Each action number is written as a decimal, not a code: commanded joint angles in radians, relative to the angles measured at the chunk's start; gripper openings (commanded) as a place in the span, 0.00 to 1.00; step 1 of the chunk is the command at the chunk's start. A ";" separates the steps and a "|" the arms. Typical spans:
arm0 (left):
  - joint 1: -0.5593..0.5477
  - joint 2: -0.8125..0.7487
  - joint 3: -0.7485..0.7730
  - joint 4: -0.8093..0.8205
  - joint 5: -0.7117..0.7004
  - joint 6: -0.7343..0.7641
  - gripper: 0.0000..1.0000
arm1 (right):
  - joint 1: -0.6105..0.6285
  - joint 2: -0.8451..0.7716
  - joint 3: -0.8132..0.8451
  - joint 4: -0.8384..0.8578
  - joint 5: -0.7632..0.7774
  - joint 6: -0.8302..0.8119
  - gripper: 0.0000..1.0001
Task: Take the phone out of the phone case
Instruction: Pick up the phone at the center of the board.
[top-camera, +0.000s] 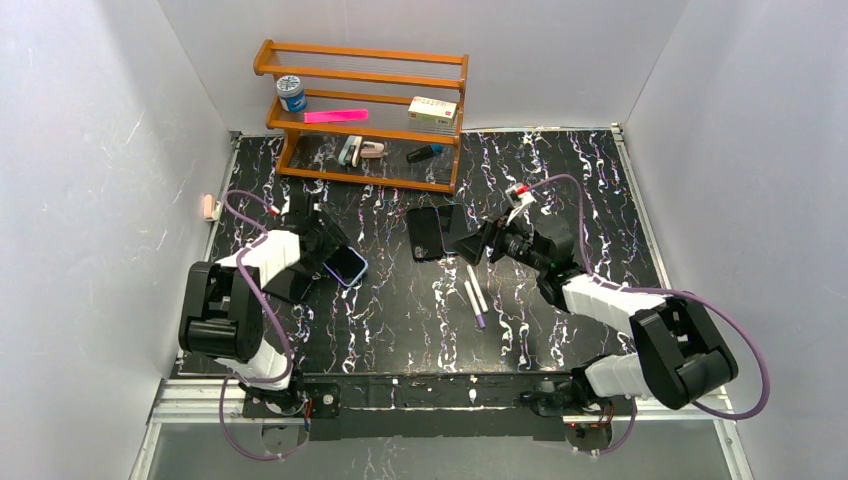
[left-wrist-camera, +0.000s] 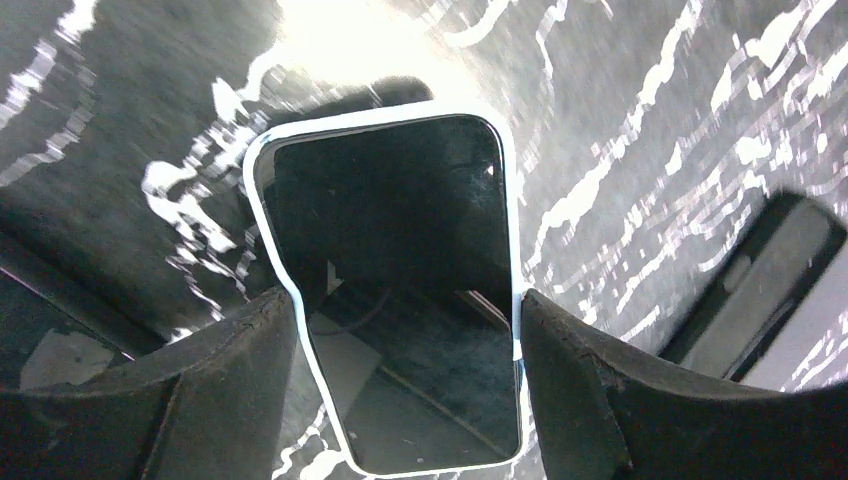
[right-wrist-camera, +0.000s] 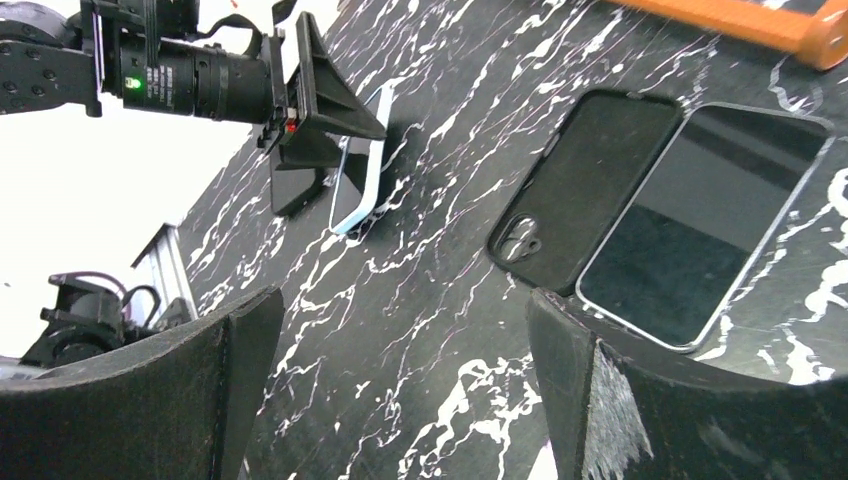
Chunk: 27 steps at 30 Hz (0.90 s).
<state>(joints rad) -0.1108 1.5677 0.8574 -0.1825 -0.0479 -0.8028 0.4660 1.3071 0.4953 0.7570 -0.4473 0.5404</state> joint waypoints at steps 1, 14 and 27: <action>-0.082 -0.108 -0.012 0.019 0.030 0.005 0.02 | 0.043 0.037 0.047 0.074 -0.051 0.029 0.99; -0.177 -0.242 -0.159 0.202 0.129 -0.294 0.00 | 0.255 0.245 0.094 0.258 0.057 0.081 0.93; -0.220 -0.367 -0.203 0.270 0.129 -0.519 0.00 | 0.359 0.372 0.117 0.417 0.132 0.073 0.83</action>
<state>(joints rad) -0.3119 1.2411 0.6498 0.0273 0.0711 -1.2411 0.8101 1.6596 0.5690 1.0508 -0.3557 0.6258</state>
